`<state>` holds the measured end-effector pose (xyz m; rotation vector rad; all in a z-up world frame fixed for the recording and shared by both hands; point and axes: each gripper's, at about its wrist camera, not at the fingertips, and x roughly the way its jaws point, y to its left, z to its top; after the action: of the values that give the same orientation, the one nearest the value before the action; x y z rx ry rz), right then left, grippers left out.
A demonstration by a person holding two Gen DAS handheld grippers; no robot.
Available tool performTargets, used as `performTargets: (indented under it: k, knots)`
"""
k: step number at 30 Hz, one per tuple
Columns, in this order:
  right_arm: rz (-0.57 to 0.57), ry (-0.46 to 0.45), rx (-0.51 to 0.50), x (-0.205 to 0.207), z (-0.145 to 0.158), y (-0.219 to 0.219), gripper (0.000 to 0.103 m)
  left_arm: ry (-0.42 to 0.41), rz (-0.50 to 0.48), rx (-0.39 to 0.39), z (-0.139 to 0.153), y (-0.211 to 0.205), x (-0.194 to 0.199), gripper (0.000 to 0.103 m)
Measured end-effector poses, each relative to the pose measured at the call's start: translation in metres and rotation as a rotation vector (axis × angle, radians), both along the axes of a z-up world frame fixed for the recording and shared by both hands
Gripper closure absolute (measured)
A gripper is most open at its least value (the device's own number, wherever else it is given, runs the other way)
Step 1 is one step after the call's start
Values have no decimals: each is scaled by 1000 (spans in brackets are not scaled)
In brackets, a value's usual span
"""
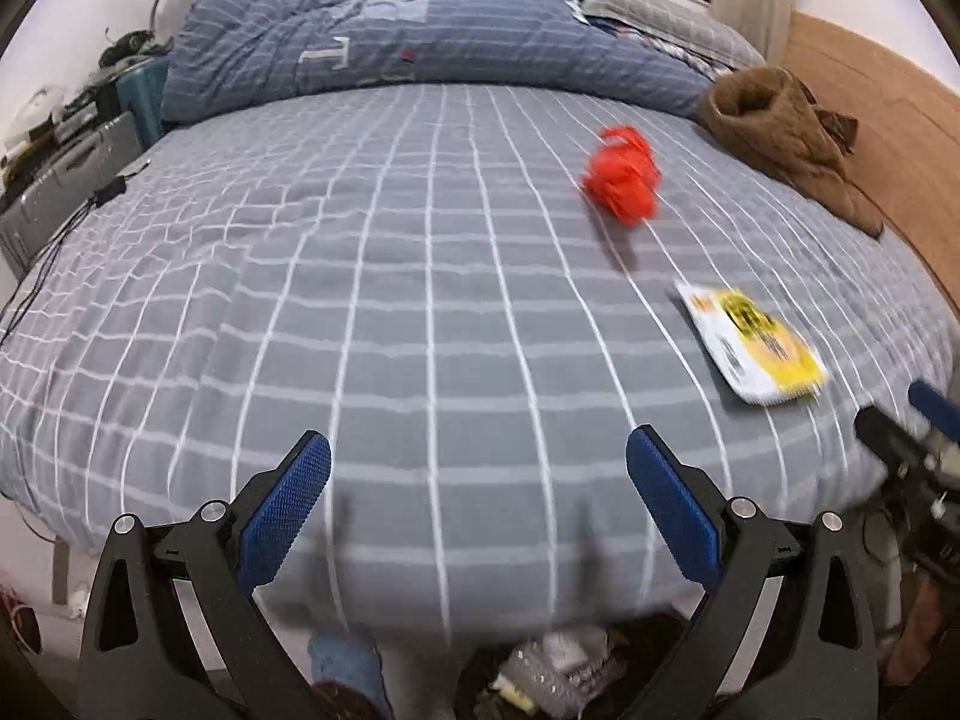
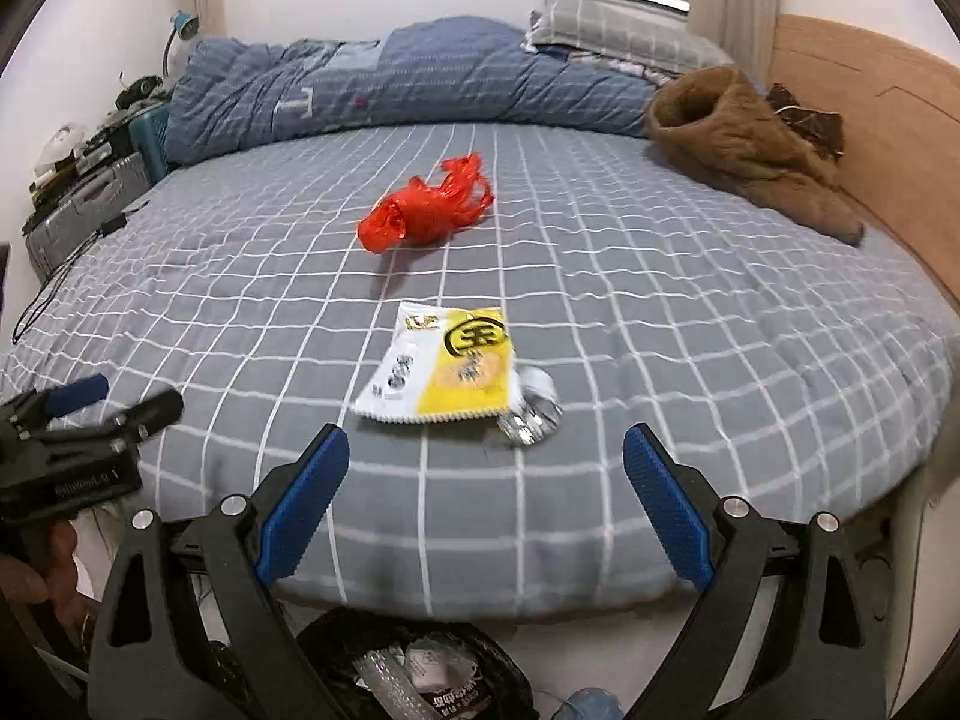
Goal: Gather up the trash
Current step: 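Move both grippers back up toward the bed, then grasp the red plastic bag with the left gripper while the right grasps the yellow snack wrapper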
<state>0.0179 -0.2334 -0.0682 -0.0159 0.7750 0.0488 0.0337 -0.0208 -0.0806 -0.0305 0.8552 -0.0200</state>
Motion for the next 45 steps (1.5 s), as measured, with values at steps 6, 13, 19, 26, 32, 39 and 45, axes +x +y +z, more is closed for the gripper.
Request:
performTargets:
  k: [6, 13, 19, 26, 32, 39, 45]
  knots:
    - [29, 55, -10, 49, -10, 18, 14, -7, -11, 8, 4, 2, 38, 6]
    - [37, 142, 9, 93, -28, 27, 14, 8, -19, 7, 1, 1, 76, 6]
    - [0, 244, 49, 118, -51, 18, 27, 15, -28, 17, -2, -3, 101, 6]
    - [2, 260, 36, 118, -58, 13, 53, 16, -36, 3, 0, -12, 126, 6]
    - [24, 238, 20, 114, -53, 13, 65, 13, -68, -16, 3, -35, 150, 6]
    - [27, 184, 40, 110, -38, -5, 65, -7, -139, -40, 9, -78, 190, 6]
    - [6, 148, 57, 112, -30, -31, 65, 6, -155, -49, -1, -103, 218, 6]
